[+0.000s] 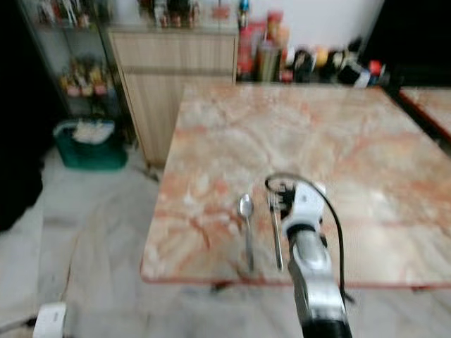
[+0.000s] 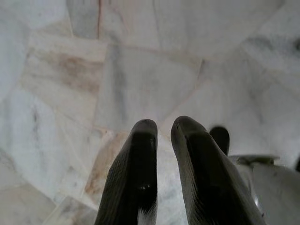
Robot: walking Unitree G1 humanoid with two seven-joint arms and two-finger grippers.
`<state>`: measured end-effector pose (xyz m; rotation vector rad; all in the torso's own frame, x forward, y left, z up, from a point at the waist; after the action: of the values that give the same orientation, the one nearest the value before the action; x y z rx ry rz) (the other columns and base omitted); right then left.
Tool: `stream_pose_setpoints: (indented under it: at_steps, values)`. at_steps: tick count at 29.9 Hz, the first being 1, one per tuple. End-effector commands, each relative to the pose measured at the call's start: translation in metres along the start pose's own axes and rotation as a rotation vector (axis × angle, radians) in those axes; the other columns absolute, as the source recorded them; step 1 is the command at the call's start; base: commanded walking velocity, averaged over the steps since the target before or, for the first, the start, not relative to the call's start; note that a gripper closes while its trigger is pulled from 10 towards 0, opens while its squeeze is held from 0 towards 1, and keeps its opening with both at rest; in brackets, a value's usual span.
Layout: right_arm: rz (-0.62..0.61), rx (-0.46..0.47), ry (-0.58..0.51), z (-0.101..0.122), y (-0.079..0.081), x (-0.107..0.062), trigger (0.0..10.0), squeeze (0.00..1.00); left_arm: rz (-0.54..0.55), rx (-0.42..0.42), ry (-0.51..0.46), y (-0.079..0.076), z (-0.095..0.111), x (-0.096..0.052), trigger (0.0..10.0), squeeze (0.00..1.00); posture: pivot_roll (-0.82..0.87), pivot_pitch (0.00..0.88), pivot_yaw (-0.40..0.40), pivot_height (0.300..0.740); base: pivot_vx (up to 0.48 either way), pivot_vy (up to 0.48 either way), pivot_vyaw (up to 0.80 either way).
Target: Setting the table
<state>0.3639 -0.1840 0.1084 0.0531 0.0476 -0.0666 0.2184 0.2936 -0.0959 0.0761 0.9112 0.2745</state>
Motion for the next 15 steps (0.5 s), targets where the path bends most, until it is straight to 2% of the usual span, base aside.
stream_pose_setpoints:
  at_steps: [1, 9, 15]
  values:
    - [-0.019, 0.015, 0.003, 0.0, -0.004, -0.003, 10.0, 1.0, -0.011, -0.001, 0.029, -0.004, -0.009, -0.001, 10.0, 0.0, 0.0, 0.086, -0.021, 0.74, 0.0, 0.0, 0.0]
    - [-0.016, 0.051, 0.035, -0.005, 0.015, -0.009, 10.0, 1.0, -0.013, 0.0, 0.03, -0.004, -0.01, -0.001, 10.0, 0.0, 0.0, 0.089, -0.021, 0.74, 0.0, 0.0, 0.0]
    - [-0.039, 0.036, 0.088, -0.013, 0.016, -0.008, 10.0, 1.0, -0.015, -0.002, 0.03, -0.005, -0.01, -0.001, 10.0, 0.0, 0.0, 0.087, -0.024, 0.74, 0.0, 0.0, 0.0]
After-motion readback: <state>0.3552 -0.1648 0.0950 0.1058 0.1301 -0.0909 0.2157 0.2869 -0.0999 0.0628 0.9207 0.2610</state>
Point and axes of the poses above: a point about 5 cm out from each wrist's last joint towards the gripper, its own x axis pointing out of the wrist towards the gripper, its own z axis along the axis of the wrist's last joint, y = z × x, the point moved 5 cm from there along x, pointing out of the wrist towards the gripper, and after that the axes turned 2 degrees about x, right-handed, at the moved point
